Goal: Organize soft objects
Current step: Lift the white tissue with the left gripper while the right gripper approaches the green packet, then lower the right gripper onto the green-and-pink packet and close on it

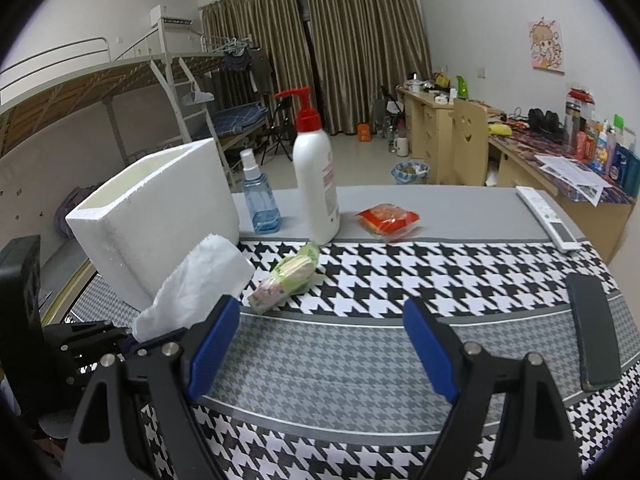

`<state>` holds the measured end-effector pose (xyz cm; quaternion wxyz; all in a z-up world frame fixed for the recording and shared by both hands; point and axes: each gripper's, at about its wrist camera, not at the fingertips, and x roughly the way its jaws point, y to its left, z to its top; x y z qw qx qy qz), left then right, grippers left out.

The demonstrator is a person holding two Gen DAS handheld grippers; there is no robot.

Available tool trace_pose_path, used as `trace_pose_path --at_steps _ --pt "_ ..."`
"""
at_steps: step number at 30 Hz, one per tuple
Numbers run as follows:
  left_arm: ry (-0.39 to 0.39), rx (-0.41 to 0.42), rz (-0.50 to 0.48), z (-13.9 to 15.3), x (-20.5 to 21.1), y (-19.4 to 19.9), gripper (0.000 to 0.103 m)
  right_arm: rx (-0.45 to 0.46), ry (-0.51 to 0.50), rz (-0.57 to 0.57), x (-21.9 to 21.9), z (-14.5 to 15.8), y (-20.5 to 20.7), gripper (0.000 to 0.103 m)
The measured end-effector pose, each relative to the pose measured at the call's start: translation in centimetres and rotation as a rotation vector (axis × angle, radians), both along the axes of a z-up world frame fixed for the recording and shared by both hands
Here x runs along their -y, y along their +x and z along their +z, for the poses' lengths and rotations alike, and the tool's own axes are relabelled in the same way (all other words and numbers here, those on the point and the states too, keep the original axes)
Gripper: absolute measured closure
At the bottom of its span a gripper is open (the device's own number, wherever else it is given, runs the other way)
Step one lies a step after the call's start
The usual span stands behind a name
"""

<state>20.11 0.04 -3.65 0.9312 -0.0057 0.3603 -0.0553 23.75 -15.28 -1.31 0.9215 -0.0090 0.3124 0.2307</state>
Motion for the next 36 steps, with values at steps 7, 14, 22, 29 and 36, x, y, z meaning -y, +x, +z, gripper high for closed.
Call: trace_pose_path --at_steps 7,14,22,29,36 --pt "0.004 0.004 0.041 -0.3 -0.8 -0.1 0.097 -0.052 0.002 0.036 -1.6 -0.7 1.1 0.016" --pt "-0.004 0.000 0.056 -0.6 -1.2 0.0 0.097 -0.090 -0.018 0.046 -3.1 -1.2 2.1 0.016" --pt "-0.006 0.002 0.072 -0.6 -1.4 -0.2 0.097 -0.144 -0.031 0.031 -4.4 -1.9 3.9 0.016" --pt "-0.014 0.002 0.078 -0.8 -1.8 -0.3 0.097 -0.167 -0.048 -0.004 -5.3 -2.6 5.6 0.016" --pt "-0.022 0.007 0.087 -0.5 -2.2 -0.4 0.097 -0.238 -0.023 -0.013 -6.2 -3.3 7.6 0.016"
